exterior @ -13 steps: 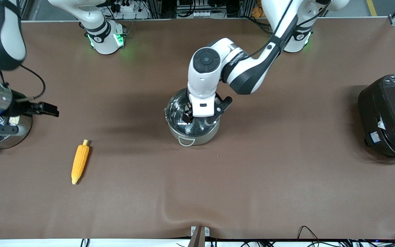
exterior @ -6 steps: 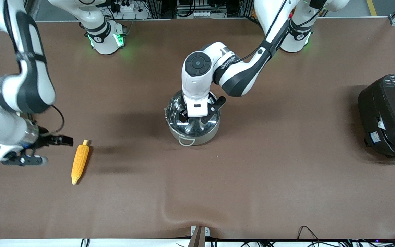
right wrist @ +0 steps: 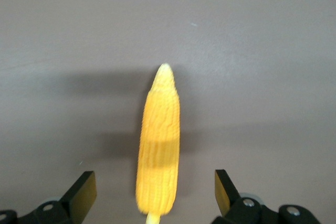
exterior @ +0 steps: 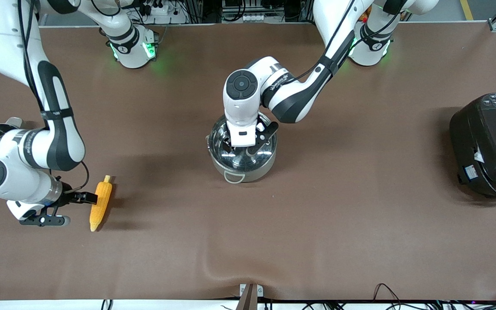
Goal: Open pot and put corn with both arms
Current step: 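Grasp the lid knob with the left gripper while the right gripper reaches the corn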
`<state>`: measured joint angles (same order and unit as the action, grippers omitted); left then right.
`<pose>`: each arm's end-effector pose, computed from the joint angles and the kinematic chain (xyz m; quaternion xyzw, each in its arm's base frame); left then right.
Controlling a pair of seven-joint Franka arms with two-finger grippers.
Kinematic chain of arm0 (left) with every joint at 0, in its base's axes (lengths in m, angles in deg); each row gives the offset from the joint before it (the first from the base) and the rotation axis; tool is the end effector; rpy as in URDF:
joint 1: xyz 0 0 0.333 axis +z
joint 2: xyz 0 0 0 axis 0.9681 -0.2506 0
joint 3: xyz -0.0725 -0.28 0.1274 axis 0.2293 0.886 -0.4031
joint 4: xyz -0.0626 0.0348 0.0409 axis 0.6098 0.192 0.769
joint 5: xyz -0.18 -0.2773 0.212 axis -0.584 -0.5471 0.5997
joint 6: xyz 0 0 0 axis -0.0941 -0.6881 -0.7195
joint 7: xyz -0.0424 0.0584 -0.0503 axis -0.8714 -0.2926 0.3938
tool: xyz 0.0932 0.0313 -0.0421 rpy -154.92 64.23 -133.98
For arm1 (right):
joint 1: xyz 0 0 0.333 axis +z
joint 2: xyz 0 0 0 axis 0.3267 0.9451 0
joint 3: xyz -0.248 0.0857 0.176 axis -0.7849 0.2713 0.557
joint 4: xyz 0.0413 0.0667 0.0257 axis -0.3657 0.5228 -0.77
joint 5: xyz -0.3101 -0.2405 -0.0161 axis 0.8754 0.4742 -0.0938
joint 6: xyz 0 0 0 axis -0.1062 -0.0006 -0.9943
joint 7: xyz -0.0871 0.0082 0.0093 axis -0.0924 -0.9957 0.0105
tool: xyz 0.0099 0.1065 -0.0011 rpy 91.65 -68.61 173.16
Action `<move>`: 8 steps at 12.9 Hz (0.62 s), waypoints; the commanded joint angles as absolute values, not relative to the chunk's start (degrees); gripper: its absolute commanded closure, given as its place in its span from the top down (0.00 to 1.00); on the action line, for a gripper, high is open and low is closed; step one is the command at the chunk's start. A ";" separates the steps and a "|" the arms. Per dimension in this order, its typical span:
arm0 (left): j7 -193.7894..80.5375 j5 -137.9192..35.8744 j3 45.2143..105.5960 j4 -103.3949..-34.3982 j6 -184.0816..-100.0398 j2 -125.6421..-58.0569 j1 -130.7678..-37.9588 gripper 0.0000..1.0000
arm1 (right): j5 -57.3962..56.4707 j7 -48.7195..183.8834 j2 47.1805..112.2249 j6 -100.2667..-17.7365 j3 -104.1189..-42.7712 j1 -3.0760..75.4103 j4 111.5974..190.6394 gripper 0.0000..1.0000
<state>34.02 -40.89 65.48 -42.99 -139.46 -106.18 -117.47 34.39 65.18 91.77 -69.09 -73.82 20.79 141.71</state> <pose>0.4934 -0.5520 0.3422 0.9118 0.4089 -0.0330 0.0197 0.7010 -0.0385 0.2847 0.9998 -0.0137 0.0049 0.0150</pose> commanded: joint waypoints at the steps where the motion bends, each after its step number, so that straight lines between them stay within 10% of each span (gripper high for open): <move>1: 35.54 -40.54 64.99 -42.22 -138.98 -106.48 -118.38 0.84 | 33.57 66.06 93.85 -69.77 -73.27 20.30 140.25 1.00; 4: 35.54 -40.45 64.99 -42.40 -138.98 -106.92 -118.91 0.69 | 33.75 67.90 95.87 -73.79 -73.27 20.21 140.60 1.00; 8: 35.45 -40.89 64.99 -42.57 -138.89 -106.75 -118.73 0.14 | 33.57 68.44 97.89 -73.99 -73.27 19.68 142.09 1.00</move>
